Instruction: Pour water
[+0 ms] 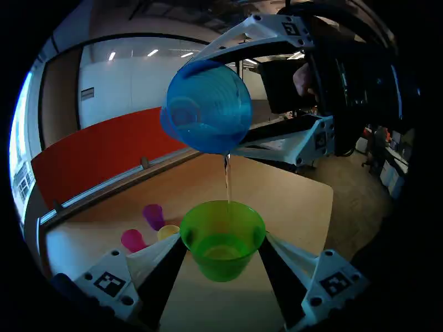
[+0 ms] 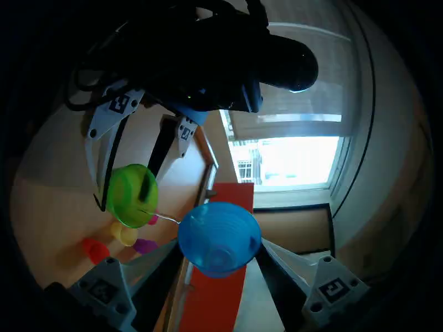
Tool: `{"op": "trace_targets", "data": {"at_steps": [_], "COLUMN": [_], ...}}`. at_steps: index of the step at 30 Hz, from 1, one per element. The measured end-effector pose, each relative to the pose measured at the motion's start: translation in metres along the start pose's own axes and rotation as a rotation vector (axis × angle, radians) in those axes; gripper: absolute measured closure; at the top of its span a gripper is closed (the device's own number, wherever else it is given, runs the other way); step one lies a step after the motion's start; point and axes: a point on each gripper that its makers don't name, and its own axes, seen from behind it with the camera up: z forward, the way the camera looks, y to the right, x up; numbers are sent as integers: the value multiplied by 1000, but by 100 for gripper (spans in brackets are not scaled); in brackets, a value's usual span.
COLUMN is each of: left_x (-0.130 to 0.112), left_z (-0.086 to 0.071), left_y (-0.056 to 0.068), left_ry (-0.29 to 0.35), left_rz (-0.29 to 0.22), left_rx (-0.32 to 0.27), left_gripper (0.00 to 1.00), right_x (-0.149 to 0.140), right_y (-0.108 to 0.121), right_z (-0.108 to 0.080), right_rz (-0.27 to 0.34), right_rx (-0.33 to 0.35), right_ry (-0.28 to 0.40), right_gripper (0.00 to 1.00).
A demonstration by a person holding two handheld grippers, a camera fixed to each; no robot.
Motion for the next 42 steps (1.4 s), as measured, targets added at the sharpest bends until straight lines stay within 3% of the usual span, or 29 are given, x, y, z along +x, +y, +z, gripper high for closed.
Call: {"op": "trace_targets", "data": {"at_steps": [23, 42], "left_x": [-3, 1], "left_z": [2, 2], "left_y": [-1, -3], "left_ry": [-4, 0], "left_rz": [-1, -3], "left_rx": [0, 3], "left_gripper": [15, 15], "right_x": [1, -21], "right_y": [2, 15], "right_z": [0, 19], "right_rz": [-46, -90], "right_rx": [-3, -10], "right_ry": [2, 3], "right_gripper": [11, 11]}}
